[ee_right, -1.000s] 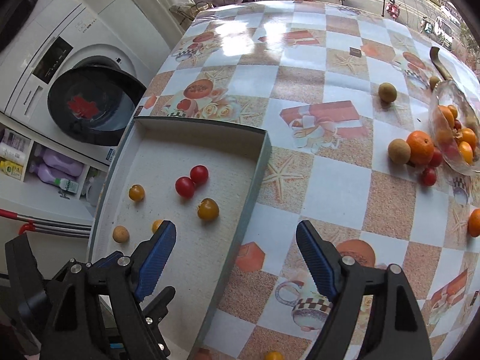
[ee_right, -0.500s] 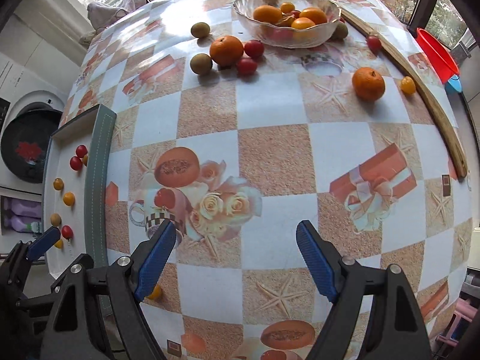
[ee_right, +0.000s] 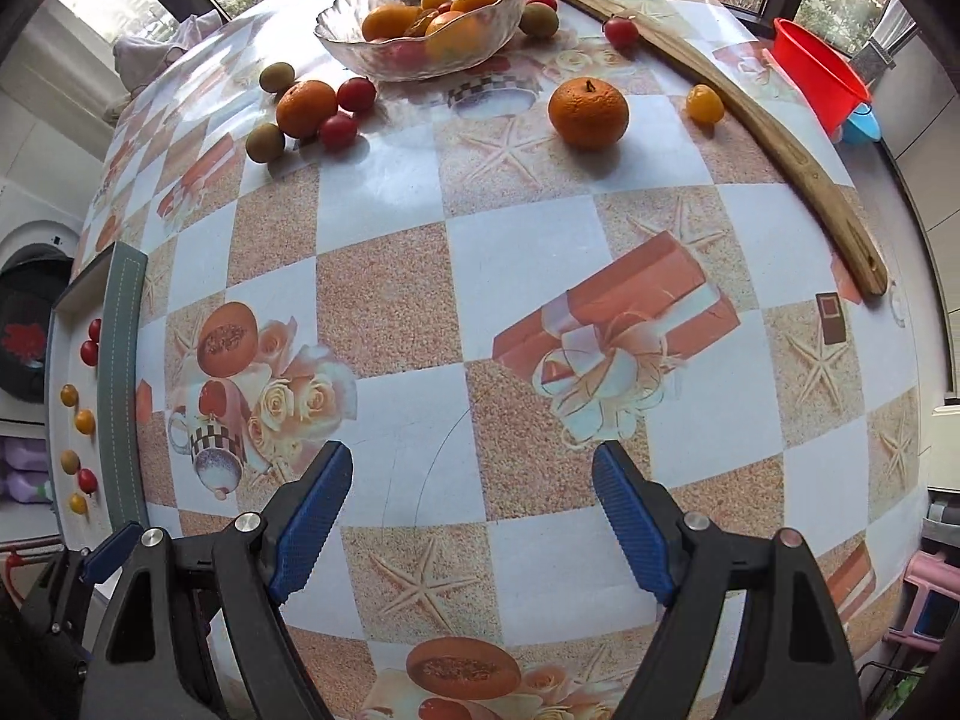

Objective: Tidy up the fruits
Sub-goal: 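Move both open tools back over the table toward the remaining fruit, then grasp a yellow cherry tomato with the left tool while the right tool grasps the mandarin orange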

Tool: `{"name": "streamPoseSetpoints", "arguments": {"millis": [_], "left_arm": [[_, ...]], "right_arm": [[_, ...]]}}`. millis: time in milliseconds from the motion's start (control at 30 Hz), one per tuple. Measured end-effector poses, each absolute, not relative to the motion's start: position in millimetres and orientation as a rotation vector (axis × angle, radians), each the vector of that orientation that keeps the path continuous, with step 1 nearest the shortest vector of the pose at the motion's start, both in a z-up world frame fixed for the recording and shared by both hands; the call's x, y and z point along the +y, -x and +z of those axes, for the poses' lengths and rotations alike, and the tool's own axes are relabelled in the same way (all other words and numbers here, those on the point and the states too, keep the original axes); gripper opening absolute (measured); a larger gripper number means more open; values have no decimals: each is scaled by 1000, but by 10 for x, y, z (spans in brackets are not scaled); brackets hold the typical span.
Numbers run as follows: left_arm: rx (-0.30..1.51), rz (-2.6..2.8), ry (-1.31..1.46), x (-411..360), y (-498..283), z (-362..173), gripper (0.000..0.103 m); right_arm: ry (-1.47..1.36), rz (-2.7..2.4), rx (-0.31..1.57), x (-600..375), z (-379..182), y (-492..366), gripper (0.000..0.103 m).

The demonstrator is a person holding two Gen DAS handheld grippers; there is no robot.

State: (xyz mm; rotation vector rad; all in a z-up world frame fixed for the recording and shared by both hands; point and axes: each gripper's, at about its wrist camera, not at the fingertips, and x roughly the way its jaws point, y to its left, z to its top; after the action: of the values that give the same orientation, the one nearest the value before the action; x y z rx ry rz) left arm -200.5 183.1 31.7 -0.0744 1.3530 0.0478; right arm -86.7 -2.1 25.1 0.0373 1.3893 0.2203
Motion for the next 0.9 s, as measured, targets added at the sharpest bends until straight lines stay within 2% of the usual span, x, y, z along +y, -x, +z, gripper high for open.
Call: {"name": "streamPoseSetpoints", "arguments": {"millis": [700,767,800,867,900], "left_arm": [[1359,190,157,1787,2055,99,79],[1359,188,165,1756,2067,102,75],[1358,185,161,1720,2066,110,71],[1356,168,150,1668,2069,140,61],[1356,157,145,1637,2072,148,53]], "right_arm": [[64,128,1243,-100,162,-257,85],[80,132,1232,-63,174,-294,83],[90,133,1226,-22,178,-323,79],[102,134,1216,96,176,-395,69],[101,135,1213,100,200,-419,64]]}}
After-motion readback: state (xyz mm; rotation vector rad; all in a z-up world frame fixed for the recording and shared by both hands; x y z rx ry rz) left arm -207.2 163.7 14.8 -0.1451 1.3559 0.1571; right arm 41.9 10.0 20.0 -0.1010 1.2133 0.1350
